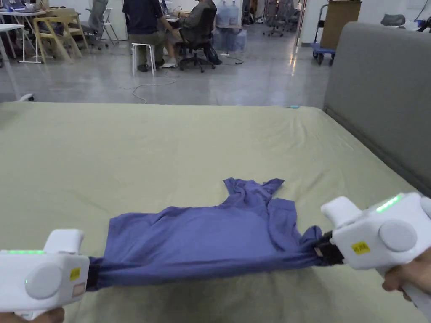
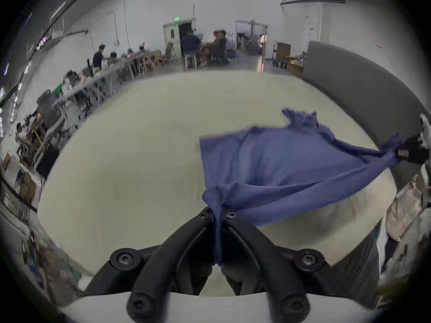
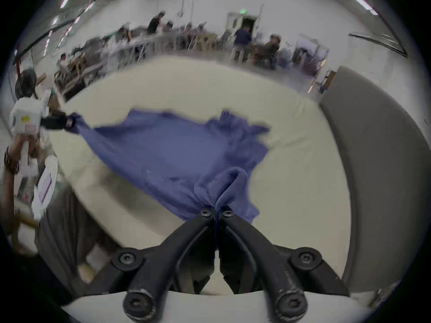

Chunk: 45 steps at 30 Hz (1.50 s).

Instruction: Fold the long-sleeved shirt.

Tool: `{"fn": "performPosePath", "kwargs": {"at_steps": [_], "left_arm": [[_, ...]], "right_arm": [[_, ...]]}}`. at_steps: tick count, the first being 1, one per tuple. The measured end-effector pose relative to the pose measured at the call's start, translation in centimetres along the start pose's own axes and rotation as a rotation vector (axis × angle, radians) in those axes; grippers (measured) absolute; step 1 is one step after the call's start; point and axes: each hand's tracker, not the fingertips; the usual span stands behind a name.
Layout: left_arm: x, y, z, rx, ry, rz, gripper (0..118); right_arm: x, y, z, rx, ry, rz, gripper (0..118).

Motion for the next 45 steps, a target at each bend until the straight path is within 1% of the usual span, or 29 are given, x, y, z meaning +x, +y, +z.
{"fn": "performPosePath", "kwargs": {"at_steps": [2,5,7,9,10,11,12,13,14,15,17,18,19,20,21,22,24,25,27,28,30,32,34,36,37,39,40,41,45], "left_arm": [[0.3,-3.0,-0.2,-0.077,0.006,-0.015,1],[0.7,-5.8,0.1,-0.173,0.016,-0.085,1],[0.7,-6.6,0.2,-0.176,0.019,-0.081,1],[0.5,-6.5,-0.2,-0.187,0.027,-0.093,1],[0.3,-6.2,-0.4,-0.192,0.022,-0.087,3],[0.2,-6.2,-0.2,-0.195,0.005,-0.071,13],[0.0,-5.8,0.1,-0.181,-0.008,-0.054,56],[-0.2,-5.4,0.6,-0.138,-0.005,-0.044,95],[-0.4,-4.9,1.0,-0.119,0.000,-0.050,116],[-0.4,-4.9,1.6,-0.099,0.013,-0.056,117],[-0.8,-3.3,3.0,0.005,0.035,-0.049,116],[-1.0,-2.3,3.4,0.044,0.045,-0.035,115],[-0.9,-1.8,3.7,0.076,0.049,-0.025,110],[-0.9,-0.7,3.6,0.102,0.029,-0.014,90],[-0.9,0.5,3.5,0.109,0.021,-0.005,23],[-0.8,1.6,3.3,0.123,0.007,-0.004,0],[-0.1,3.5,1.6,0.138,0.011,-0.025,0],[0.0,4.5,0.8,0.156,0.035,-0.041,0],[0.1,6.5,-1.4,0.134,-0.009,-0.039,0],[0.1,7.5,-2.6,0.125,-0.029,-0.038,0],[0.2,9.5,-4.9,0.126,-0.017,-0.060,0],[0.8,10.9,-6.8,0.113,-0.007,-0.081,0],[0.5,11.9,-8.3,0.106,-0.024,-0.087,0],[0.8,12.6,-9.9,0.097,-0.037,-0.099,0],[0.7,12.8,-10.5,0.093,-0.039,-0.103,0],[0.4,13.1,-11.8,0.090,-0.040,-0.101,0],[0.3,13.2,-12.3,0.090,-0.037,-0.098,0],[0.1,13.2,-12.7,0.089,-0.032,-0.095,0],[-0.5,13.4,-14.0,0.091,-0.030,-0.079,0]], "right_arm": [[-1.1,-3.6,-2.1,-0.119,0.080,0.021,0],[-3.2,-7.7,-3.8,-0.255,0.153,0.051,0],[-3.9,-9.1,-4.6,-0.285,0.168,0.066,0],[-4.2,-9.6,-4.8,-0.270,0.164,0.048,0],[-4.0,-9.4,-4.8,-0.255,0.160,0.027,4],[-3.7,-9.0,-4.6,-0.232,0.147,0.008,20],[-3.3,-8.7,-4.1,-0.191,0.137,-0.021,61],[-2.8,-8.4,-3.2,-0.145,0.124,-0.043,95],[-2.4,-7.9,-2.6,-0.115,0.118,-0.063,112],[-1.9,-7.3,-1.9,-0.093,0.081,-0.057,113],[-1.1,-5.9,0.1,0.006,0.038,-0.067,113],[-0.6,-4.9,0.6,0.033,0.009,-0.086,113],[-0.2,-4.0,0.7,0.048,-0.008,-0.102,111],[0.2,-3.0,0.6,0.059,-0.023,-0.118,95],[0.4,-2.1,0.4,0.064,-0.037,-0.132,38],[0.6,-1.1,0.1,0.083,-0.051,-0.142,0],[0.9,1.1,-1.6,0.086,-0.049,-0.136,0],[1.3,2.4,-3.1,0.110,-0.067,-0.145,0],[2.6,5.3,-6.2,0.103,-0.009,-0.173,0],[3.4,7.0,-8.0,0.096,-0.003,-0.189,0],[5.3,10.6,-11.1,0.079,-0.018,-0.207,0],[7.3,14.5,-14.9,0.062,-0.069,-0.215,0],[10.0,19.0,-17.9,0.045,-0.079,-0.225,0],[12.3,22.9,-21.8,0.027,-0.093,-0.264,2],[13.6,25.1,-23.2,0.013,-0.098,-0.278,19],[15.4,28.1,-27.2,0.000,-0.110,-0.301,86],[15.9,29.0,-29.1,-0.038,-0.108,-0.320,91],[15.8,30.0,-29.9,-0.046,-0.103,-0.327,88],[15.9,31.7,-34.7,-0.093,-0.026,-0.383,88]]}}
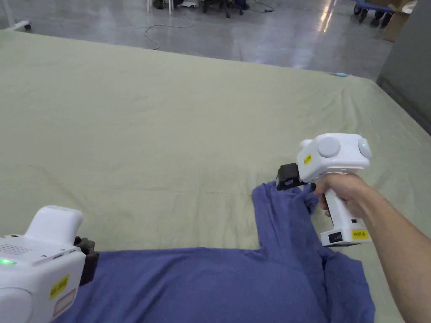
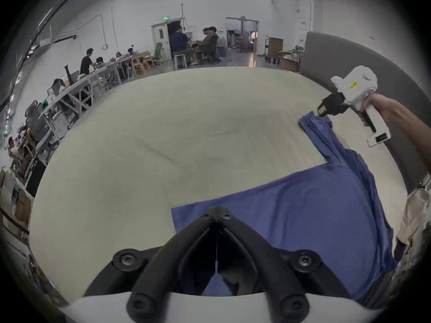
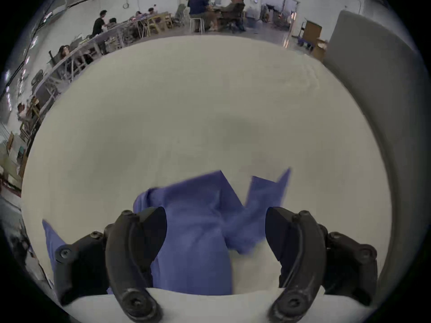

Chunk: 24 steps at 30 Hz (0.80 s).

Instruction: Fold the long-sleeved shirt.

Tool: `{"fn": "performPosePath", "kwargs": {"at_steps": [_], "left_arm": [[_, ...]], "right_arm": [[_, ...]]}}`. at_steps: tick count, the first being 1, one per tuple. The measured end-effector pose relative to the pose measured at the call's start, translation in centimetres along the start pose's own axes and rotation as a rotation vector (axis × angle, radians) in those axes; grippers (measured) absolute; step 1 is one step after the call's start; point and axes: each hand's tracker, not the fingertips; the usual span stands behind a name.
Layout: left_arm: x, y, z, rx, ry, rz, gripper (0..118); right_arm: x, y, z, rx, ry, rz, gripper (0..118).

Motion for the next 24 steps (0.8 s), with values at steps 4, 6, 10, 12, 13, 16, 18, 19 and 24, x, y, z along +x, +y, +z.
{"fn": "performPosePath", "kwargs": {"at_steps": [4,6,10,12,13,16,18,19,24], "left_arm": [[-0.2,0.0,-0.5,-0.003,0.012,0.001,0],[-0.3,0.0,-0.6,-0.012,0.010,-0.001,0],[-0.3,-0.2,-0.3,-0.015,-0.004,0.012,0],[-0.2,-0.4,0.1,-0.015,-0.006,0.016,0],[-0.1,-0.5,0.5,-0.015,-0.004,0.016,0],[0.3,-1.2,2.5,0.006,-0.010,0.037,0],[0.6,-1.8,4.3,0.026,-0.026,0.051,0],[0.9,-2.0,4.9,0.030,-0.027,0.048,0],[2.1,-3.6,8.4,0.058,-0.040,0.045,0]], "right_arm": [[-1.1,0.0,-3.0,-0.082,-0.062,-0.001,34],[-1.2,-0.7,-2.2,-0.025,0.006,-0.060,1],[-2.0,-1.7,1.3,0.018,-0.049,0.017,1],[-1.9,-2.8,4.8,0.081,-0.040,0.048,1],[-1.8,-3.9,7.3,0.132,-0.030,0.049,1],[-2.1,-8.1,14.4,0.220,0.011,0.093,1],[-2.5,-11.9,18.8,0.269,0.021,0.117,1],[-2.6,-13.5,20.0,0.268,0.018,0.111,1],[-3.9,-21.6,21.6,0.252,0.029,0.148,1]]}}
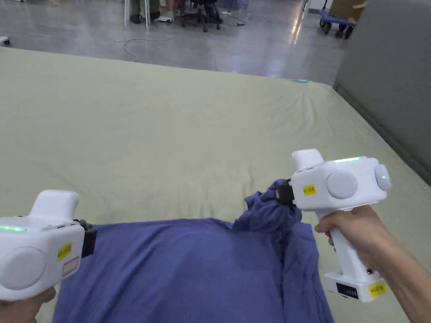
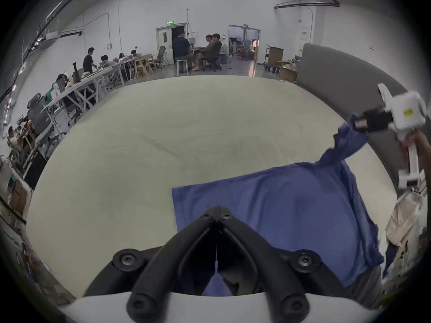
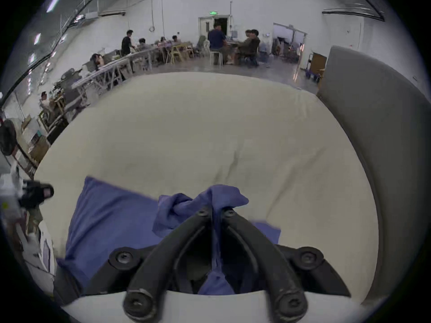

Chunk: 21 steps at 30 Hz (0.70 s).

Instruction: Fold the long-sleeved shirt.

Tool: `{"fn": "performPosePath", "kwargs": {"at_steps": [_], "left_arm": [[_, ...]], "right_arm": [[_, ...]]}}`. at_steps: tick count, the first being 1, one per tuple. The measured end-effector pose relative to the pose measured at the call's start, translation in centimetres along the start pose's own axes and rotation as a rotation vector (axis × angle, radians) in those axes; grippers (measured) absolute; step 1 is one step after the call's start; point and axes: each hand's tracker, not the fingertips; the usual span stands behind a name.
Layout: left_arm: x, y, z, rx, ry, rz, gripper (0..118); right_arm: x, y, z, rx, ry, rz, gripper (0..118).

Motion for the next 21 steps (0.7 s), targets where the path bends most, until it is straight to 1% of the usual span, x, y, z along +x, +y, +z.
{"fn": "performPosePath", "kwargs": {"at_steps": [2,4,5,6,7,8,9,10,11,12,13,15,16,17,18,19,20,21], "left_arm": [[0.4,-0.6,0.9,-0.001,-0.002,0.008,0],[1.1,-1.2,1.5,-0.011,0.003,0.000,0],[1.4,-1.4,1.9,-0.019,-0.003,-0.010,0],[1.6,-1.7,2.3,-0.024,-0.009,-0.014,0],[1.8,-2.1,2.9,-0.026,-0.013,-0.017,0],[2.0,-2.4,3.5,-0.024,-0.020,-0.020,0],[2.1,-2.8,4.1,-0.020,-0.025,-0.020,0],[2.0,-3.1,4.7,-0.020,-0.029,-0.020,0],[2.0,-3.4,5.2,-0.017,-0.029,-0.021,0],[2.0,-3.6,5.7,-0.015,-0.028,-0.022,0],[2.0,-3.8,6.0,-0.012,-0.026,-0.023,0],[2.0,-4.1,6.8,-0.002,-0.026,-0.020,0],[2.0,-4.3,6.9,0.000,-0.029,-0.017,0],[2.0,-4.5,7.0,-0.001,-0.035,-0.014,0],[1.9,-4.6,6.9,-0.005,-0.038,-0.012,0],[1.9,-4.7,6.7,-0.009,-0.038,-0.010,0],[1.9,-4.9,6.5,-0.015,-0.037,-0.006,0],[1.9,-4.9,6.2,-0.026,-0.040,-0.001,0]], "right_arm": [[-0.9,-2.9,-1.1,-0.075,0.005,0.018,1],[-1.5,-5.7,-3.5,-0.178,0.004,0.002,1],[-1.4,-7.1,-5.1,-0.258,-0.004,-0.002,1],[-1.4,-8.3,-6.3,-0.322,-0.032,-0.018,7],[-1.3,-9.6,-7.2,-0.372,-0.041,-0.013,18],[-1.2,-10.6,-7.3,-0.375,-0.037,-0.020,23],[-1.0,-11.0,-6.2,-0.270,-0.034,-0.049,44],[-0.6,-10.8,-4.6,-0.168,-0.021,-0.074,75],[-0.1,-10.1,-3.0,-0.153,0.007,-0.107,102],[0.1,-9.9,-1.0,-0.151,-0.006,-0.134,112],[0.4,-9.5,0.8,-0.132,-0.021,-0.155,112],[1.4,-9.2,5.6,0.042,-0.010,-0.171,112],[1.3,-9.3,7.4,0.113,-0.014,-0.177,112],[1.5,-9.4,8.9,0.151,-0.028,-0.177,107],[1.8,-9.5,10.1,0.140,-0.049,-0.171,73],[1.9,-9.5,10.6,0.113,-0.064,-0.171,19],[1.5,-9.9,11.0,0.092,-0.091,-0.163,1],[1.4,-10.2,11.1,0.090,-0.095,-0.138,0]]}}
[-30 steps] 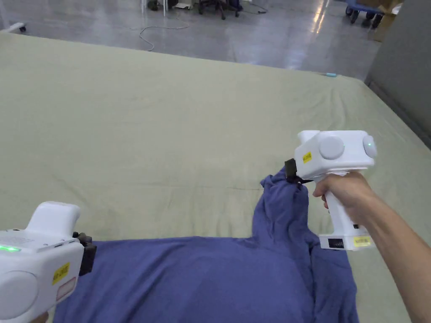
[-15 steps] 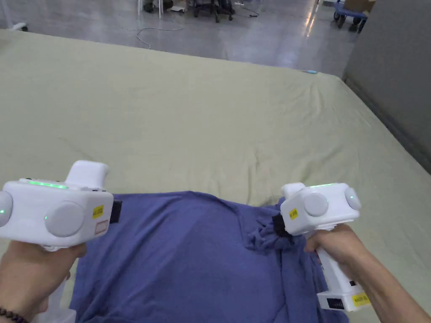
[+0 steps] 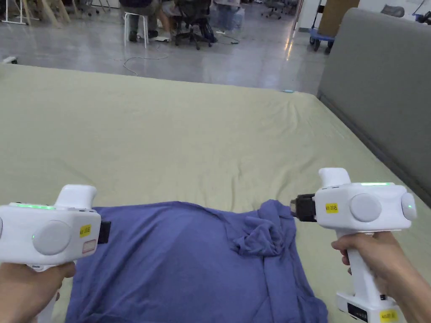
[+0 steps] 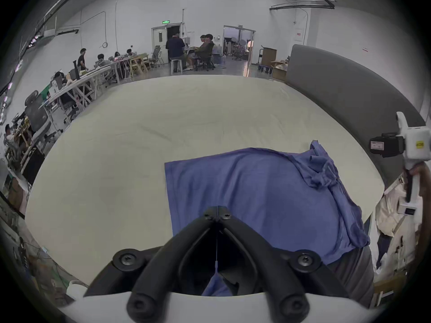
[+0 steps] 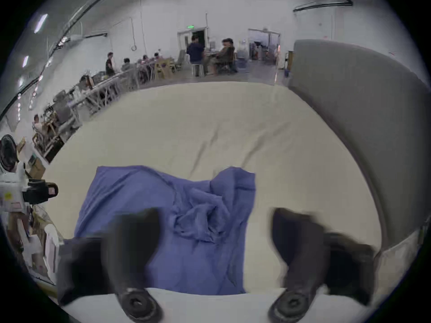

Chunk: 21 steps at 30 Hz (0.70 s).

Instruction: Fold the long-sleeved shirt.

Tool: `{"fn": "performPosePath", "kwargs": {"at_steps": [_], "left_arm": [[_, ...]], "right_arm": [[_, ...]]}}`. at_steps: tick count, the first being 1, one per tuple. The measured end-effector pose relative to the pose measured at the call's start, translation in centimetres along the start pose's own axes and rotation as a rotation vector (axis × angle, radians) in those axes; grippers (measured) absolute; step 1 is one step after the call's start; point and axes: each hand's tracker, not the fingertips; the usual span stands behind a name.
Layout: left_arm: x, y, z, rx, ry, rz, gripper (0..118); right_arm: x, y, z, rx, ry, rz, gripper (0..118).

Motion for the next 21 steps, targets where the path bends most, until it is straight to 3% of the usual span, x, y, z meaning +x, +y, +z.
{"fn": "performPosePath", "kwargs": {"at_steps": [2,7,8,10,11,14,17,21], "left_arm": [[-0.2,0.3,-0.7,-0.010,-0.005,0.004,0],[-2.1,3.2,-3.0,0.010,-0.002,0.075,0],[-2.9,4.3,-4.1,0.021,-0.008,0.095,13],[-4.5,6.4,-7.0,0.017,-0.012,0.123,103],[-5.3,7.3,-9.2,-0.020,0.005,0.147,118],[-6.8,9.5,-13.4,-0.121,0.130,0.160,115],[-7.3,8.7,-18.4,-0.264,0.166,0.096,115],[-7.6,7.4,-22.2,-0.353,0.211,0.076,96]], "right_arm": [[0.0,-0.1,-0.1,-0.019,-0.006,0.033,0],[-0.5,-1.1,-2.3,-0.076,0.043,0.017,0],[-0.8,-1.0,-2.7,-0.083,0.048,0.017,0],[-1.3,-0.8,-3.4,-0.096,0.069,0.020,0],[-1.1,-1.3,-4.2,-0.105,0.081,0.019,0],[-1.8,-1.0,-5.3,-0.132,0.108,0.018,0],[-1.4,-1.1,-6.8,-0.151,0.114,0.022,0],[-0.1,-0.3,-9.0,-0.188,0.095,0.014,0]]}}
